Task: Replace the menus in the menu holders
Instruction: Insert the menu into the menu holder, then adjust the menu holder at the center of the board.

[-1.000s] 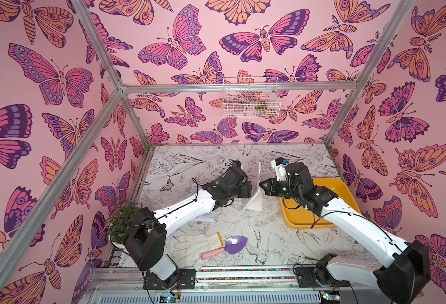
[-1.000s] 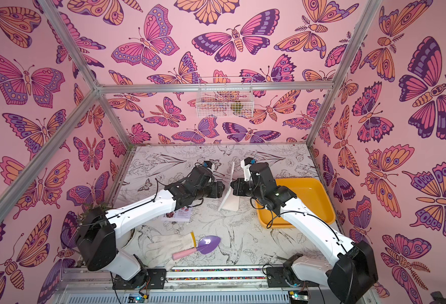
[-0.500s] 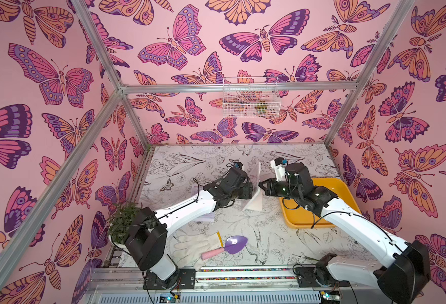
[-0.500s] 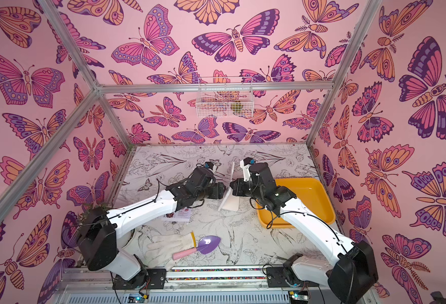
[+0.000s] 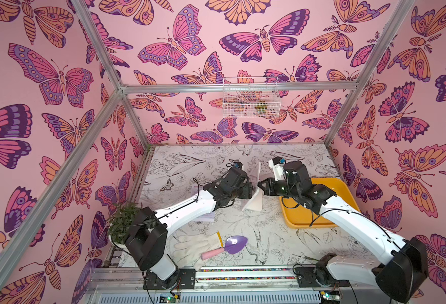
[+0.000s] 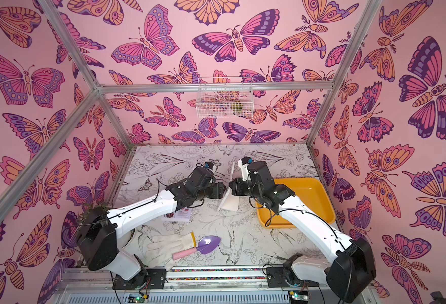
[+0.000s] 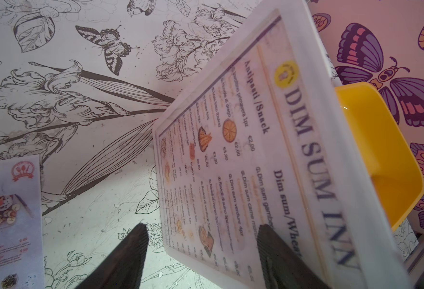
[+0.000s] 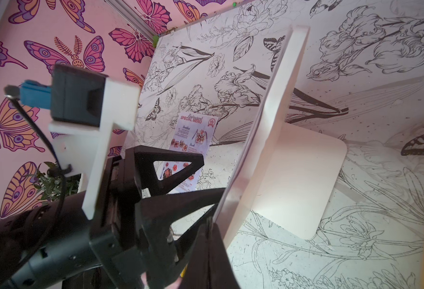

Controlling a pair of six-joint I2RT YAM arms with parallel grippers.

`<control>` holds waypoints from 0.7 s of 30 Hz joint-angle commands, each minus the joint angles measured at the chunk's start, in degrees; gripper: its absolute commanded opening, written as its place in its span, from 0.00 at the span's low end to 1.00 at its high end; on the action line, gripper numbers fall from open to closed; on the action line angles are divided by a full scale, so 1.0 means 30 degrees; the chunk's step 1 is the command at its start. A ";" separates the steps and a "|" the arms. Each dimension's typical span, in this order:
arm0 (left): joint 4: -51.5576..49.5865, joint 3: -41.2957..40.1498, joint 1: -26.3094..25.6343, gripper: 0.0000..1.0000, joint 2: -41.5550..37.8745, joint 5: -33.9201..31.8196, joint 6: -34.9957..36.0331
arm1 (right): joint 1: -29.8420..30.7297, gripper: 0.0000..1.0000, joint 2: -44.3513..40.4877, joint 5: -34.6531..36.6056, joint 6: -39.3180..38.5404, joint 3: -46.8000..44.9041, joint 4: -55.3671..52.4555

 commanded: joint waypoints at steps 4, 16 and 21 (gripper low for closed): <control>-0.0356 0.0472 -0.0405 0.72 0.0526 0.0267 0.0331 | -0.0633 0.20 -0.0876 0.0234 -0.0524 0.0937 -0.0666; 0.0625 0.1205 -0.1073 0.72 0.1790 0.0720 -0.0359 | -0.2304 0.58 -0.3309 0.0006 -0.2099 -0.0758 -0.3136; 0.1340 0.1440 -0.1110 0.73 0.2438 0.0612 -0.0363 | -0.2304 0.68 -0.4167 -0.0190 -0.2051 -0.2573 -0.3335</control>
